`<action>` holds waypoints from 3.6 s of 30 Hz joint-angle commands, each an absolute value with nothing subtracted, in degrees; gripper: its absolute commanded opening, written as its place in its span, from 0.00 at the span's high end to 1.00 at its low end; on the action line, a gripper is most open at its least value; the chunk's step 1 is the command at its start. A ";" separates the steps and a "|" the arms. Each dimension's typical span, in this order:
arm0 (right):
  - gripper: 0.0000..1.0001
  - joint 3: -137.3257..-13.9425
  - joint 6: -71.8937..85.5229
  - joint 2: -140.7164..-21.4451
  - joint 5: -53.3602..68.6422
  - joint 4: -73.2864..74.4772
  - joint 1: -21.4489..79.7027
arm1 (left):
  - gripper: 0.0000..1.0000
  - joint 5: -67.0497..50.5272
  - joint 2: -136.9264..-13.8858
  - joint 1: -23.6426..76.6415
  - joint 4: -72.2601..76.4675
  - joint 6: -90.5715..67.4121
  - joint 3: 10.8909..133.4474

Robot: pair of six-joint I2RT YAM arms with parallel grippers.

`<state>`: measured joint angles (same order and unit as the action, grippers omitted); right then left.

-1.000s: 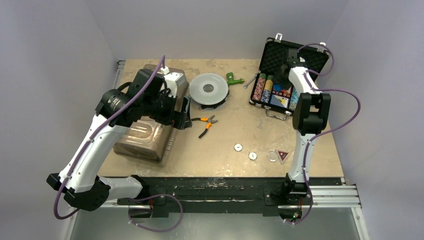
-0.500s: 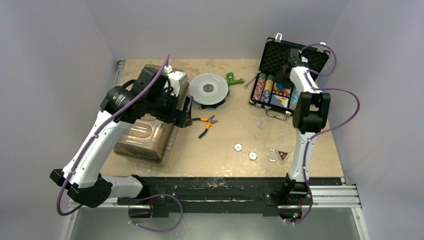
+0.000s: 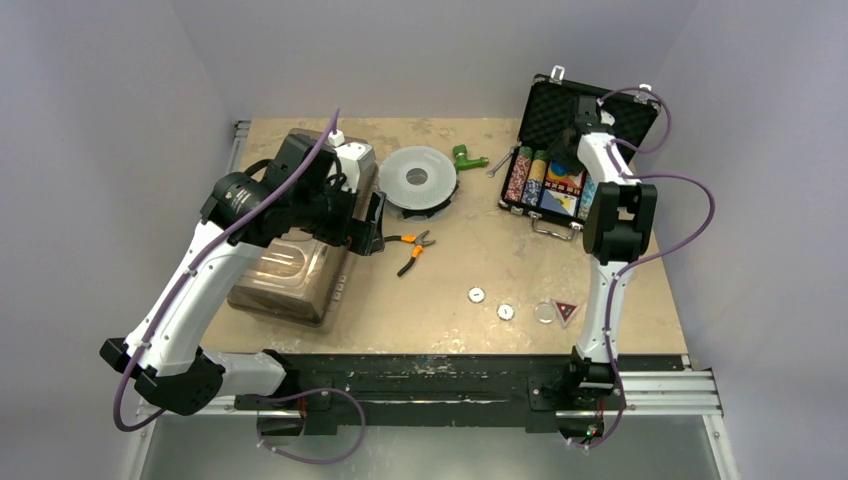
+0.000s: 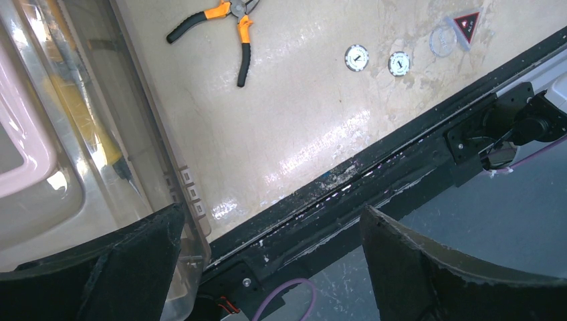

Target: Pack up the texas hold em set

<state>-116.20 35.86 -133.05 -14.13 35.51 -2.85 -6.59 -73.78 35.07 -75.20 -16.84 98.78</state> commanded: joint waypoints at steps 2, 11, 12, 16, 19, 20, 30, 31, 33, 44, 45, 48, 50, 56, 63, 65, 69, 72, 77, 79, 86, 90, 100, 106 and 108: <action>0.47 -119.76 36.83 -134.00 -16.30 35.58 -2.81 | 0.00 -5.80 -72.76 35.24 -74.84 -15.58 99.63; 0.34 -119.86 36.12 -132.13 -15.80 37.05 -2.72 | 0.00 -6.30 -73.05 35.27 -74.64 -15.63 100.00; 0.34 -119.57 35.86 -131.39 -15.62 37.27 -2.74 | 0.00 -6.41 -73.13 35.31 -74.64 -15.64 100.03; 0.33 -114.16 35.02 -125.55 -15.39 37.76 -2.47 | 0.00 -7.14 -73.38 35.29 -74.29 -15.86 100.49; 0.31 -105.91 34.03 -117.73 -14.53 36.95 -2.37 | 0.00 -8.23 -73.63 35.27 -73.85 -16.31 100.48; 0.29 -102.85 33.53 -115.26 -14.27 36.40 -2.37 | 0.00 -8.83 -73.76 35.25 -73.72 -16.54 100.53; 0.11 -72.59 29.25 -87.31 -12.89 40.00 -2.33 | 0.00 -14.12 -73.21 35.35 -71.88 -19.71 98.50; 0.04 -69.43 29.57 -83.15 -12.21 39.87 -2.37 | 0.00 -14.70 -73.19 35.32 -71.56 -19.95 98.18; 0.01 -64.90 30.08 -79.63 -9.12 41.05 -2.46 | 0.00 -15.48 -73.31 35.34 -71.17 -20.48 97.87; 0.01 -49.95 33.14 -71.78 -0.32 52.98 -2.37 | 0.01 -18.05 -73.47 36.63 -70.60 -22.23 95.94; 0.01 -48.45 34.09 -70.57 -0.22 52.28 -2.44 | 0.02 -18.10 -73.44 36.77 -70.62 -22.31 95.75; 0.01 -45.49 34.20 -70.64 1.26 51.75 -2.44 | 0.02 -18.10 -73.55 37.11 -70.59 -22.32 95.86; 0.01 -44.59 34.87 -71.34 0.17 51.58 -2.45 | 0.02 -18.17 -73.62 37.49 -70.65 -22.32 95.97; 0.04 -42.20 40.09 -69.76 -3.88 49.98 -2.46 | 0.02 -17.31 -72.97 37.93 -71.08 -21.91 95.96; 0.08 -38.62 43.64 -71.09 -5.20 45.75 -3.20 | 0.02 -16.94 -72.95 37.88 -71.23 -21.71 96.24; 0.09 -37.88 43.76 -70.66 -4.46 44.16 -3.36 | 0.02 -16.85 -73.05 37.88 -71.26 -21.63 96.16; 0.15 -37.65 43.05 -71.23 -3.77 42.09 -3.59 | 0.02 -16.88 -73.31 37.88 -71.31 -21.62 96.39; 0.17 -38.25 42.58 -72.79 -4.74 42.17 -3.73 | 0.02 -17.19 -73.60 37.89 -71.28 -21.62 96.45; 0.18 -38.12 42.58 -73.79 -5.69 40.81 -3.95 | 0.02 -17.47 -74.02 37.88 -71.34 -21.76 96.66; 0.20 -38.63 42.39 -74.87 -6.02 41.06 -3.95 | 0.02 -17.64 -74.23 37.88 -71.21 -21.80 96.77; 0.24 -38.32 42.02 -76.52 -7.18 40.35 -3.93 | 0.02 -17.71 -74.49 37.88 -71.20 -21.86 96.83; 0.25 -38.41 42.11 -78.04 -7.07 39.64 -3.96 | 0.02 -17.56 -74.46 37.84 -71.30 -21.80 96.90; 0.34 -38.85 41.41 -78.82 -6.35 39.35 -3.89 | 0.02 -17.49 -74.69 37.84 -71.29 -21.62 97.02; 0.47 -39.48 40.33 -77.51 -5.75 39.38 -3.95 | 0.02 -17.47 -74.62 37.88 -71.23 -21.62 97.03; 0.52 -39.88 39.69 -77.43 -5.73 39.28 -3.95 | 0.02 -17.55 -74.55 37.89 -71.21 -21.64 97.03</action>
